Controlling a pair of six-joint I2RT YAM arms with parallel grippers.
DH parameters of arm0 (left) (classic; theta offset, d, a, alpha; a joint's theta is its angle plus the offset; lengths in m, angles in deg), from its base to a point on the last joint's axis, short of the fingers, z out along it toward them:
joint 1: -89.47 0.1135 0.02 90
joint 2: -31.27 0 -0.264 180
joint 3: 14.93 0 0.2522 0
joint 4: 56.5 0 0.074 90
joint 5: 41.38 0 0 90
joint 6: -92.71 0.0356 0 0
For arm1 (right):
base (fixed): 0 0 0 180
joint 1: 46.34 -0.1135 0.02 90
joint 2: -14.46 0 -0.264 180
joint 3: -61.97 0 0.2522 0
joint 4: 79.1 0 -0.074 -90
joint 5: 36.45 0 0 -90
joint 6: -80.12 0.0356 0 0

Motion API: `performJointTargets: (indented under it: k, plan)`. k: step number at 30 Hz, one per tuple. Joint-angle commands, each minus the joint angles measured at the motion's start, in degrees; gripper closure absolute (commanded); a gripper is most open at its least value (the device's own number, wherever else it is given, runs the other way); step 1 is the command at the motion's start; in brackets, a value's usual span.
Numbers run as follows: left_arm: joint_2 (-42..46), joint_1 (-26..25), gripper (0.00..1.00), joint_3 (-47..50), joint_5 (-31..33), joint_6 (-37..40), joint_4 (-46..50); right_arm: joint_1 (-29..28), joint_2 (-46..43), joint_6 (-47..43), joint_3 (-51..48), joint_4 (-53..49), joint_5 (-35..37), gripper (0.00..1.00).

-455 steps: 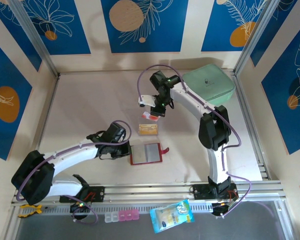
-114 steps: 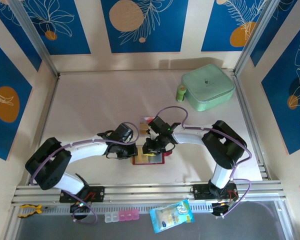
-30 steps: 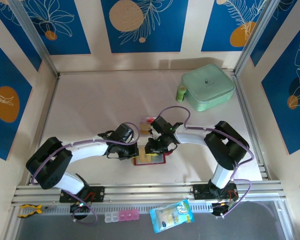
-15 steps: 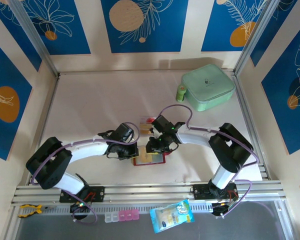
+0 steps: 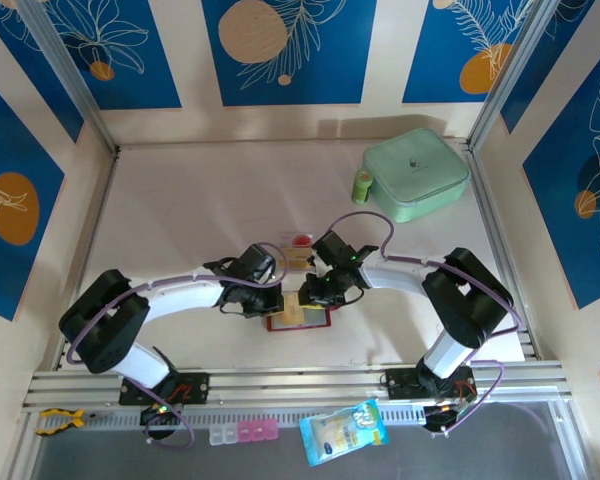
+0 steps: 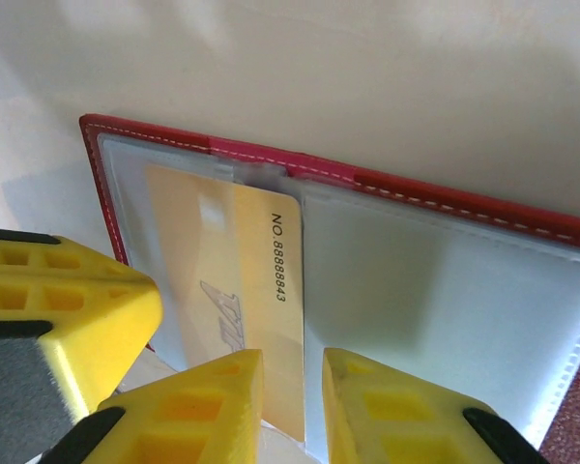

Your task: Take the credit cards out of the card holder

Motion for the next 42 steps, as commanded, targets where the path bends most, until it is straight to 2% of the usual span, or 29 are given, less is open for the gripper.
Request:
performJointTargets:
  k: [1,30,42]
  plan:
    - [-0.53,-0.32,0.97,-0.74,0.88,0.24,1.78,0.51,-0.83,0.79,-1.2,0.81,-2.56,0.76]
    - [-2.04,-0.34,0.98,0.32,2.2,0.22,2.61,1.3,2.73,2.02,-3.03,6.32,-7.2,0.76]
    - [-2.44,-0.3,0.98,-0.52,2.12,0.68,3.56,2.1,1.25,3.44,-4.43,10.26,-9.7,0.84]
